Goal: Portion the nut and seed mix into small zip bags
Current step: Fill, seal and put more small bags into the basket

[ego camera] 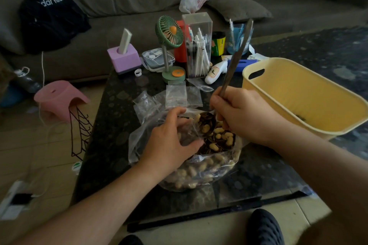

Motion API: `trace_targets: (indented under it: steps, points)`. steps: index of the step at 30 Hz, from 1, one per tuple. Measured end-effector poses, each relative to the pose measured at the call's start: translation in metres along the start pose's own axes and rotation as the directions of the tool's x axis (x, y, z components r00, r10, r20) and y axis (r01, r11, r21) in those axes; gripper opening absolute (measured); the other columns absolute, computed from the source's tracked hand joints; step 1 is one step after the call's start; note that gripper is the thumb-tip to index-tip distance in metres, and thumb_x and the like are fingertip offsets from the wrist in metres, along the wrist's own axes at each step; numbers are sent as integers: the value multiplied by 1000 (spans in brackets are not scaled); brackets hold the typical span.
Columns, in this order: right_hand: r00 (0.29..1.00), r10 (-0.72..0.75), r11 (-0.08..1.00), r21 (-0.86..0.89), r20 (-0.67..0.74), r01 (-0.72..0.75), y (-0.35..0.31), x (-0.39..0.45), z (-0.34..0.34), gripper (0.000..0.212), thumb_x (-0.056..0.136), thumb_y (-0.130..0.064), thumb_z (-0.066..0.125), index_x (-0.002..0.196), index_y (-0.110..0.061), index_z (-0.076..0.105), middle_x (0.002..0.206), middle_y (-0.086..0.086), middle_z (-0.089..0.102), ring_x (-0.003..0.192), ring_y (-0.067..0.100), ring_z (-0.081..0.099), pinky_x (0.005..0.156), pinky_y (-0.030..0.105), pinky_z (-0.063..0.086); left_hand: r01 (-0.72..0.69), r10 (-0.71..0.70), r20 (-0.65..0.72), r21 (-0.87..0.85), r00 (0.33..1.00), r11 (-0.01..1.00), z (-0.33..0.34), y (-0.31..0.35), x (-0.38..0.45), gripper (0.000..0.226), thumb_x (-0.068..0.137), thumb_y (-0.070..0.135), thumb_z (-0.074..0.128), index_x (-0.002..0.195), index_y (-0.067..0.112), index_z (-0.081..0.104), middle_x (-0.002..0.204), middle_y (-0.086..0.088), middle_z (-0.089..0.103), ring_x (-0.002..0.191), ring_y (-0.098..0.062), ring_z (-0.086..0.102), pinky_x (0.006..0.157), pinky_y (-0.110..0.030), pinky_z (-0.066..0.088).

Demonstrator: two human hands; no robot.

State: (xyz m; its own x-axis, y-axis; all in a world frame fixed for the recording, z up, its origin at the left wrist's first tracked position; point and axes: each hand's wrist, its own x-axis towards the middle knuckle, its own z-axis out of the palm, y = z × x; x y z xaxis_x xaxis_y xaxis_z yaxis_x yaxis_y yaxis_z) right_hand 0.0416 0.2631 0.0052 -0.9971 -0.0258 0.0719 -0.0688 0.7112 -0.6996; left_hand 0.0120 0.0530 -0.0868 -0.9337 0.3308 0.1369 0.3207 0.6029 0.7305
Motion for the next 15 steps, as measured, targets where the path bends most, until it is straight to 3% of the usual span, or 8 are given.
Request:
trace_targets:
  steps: [3,9,11,15]
  points:
    - [999,-42,999,-34,1,42,-2,-2,0,25,108,-34,49,97,-19,65,82,0,68,72,13,64,75,43,57,-3,3,10,2,1000,1000,2,1,1,87,75,47,92,142,47,37,104,43,55,93,29,53,82,5,41]
    - [996,-91,996,-25,17,91,0,-2,2,21,109,-33,48,93,-27,62,81,-2,68,72,14,66,76,47,57,78,-78,-12,-5,997,997,1,0,5,75,71,55,92,132,46,50,103,36,59,94,23,54,76,0,41]
    - [992,-122,992,-37,17,122,0,-2,3,21,109,-31,48,93,-28,61,81,-4,66,73,11,65,76,42,56,121,-121,10,-27,993,992,0,-2,7,65,69,59,92,123,46,58,109,31,62,98,20,55,77,-3,41]
    - [980,-199,976,-82,24,200,0,-2,5,20,108,-29,51,94,-24,64,78,-13,59,77,3,60,68,18,47,121,-121,28,-7,992,993,0,-4,8,59,68,66,88,118,42,68,109,27,70,102,13,62,84,-12,51]
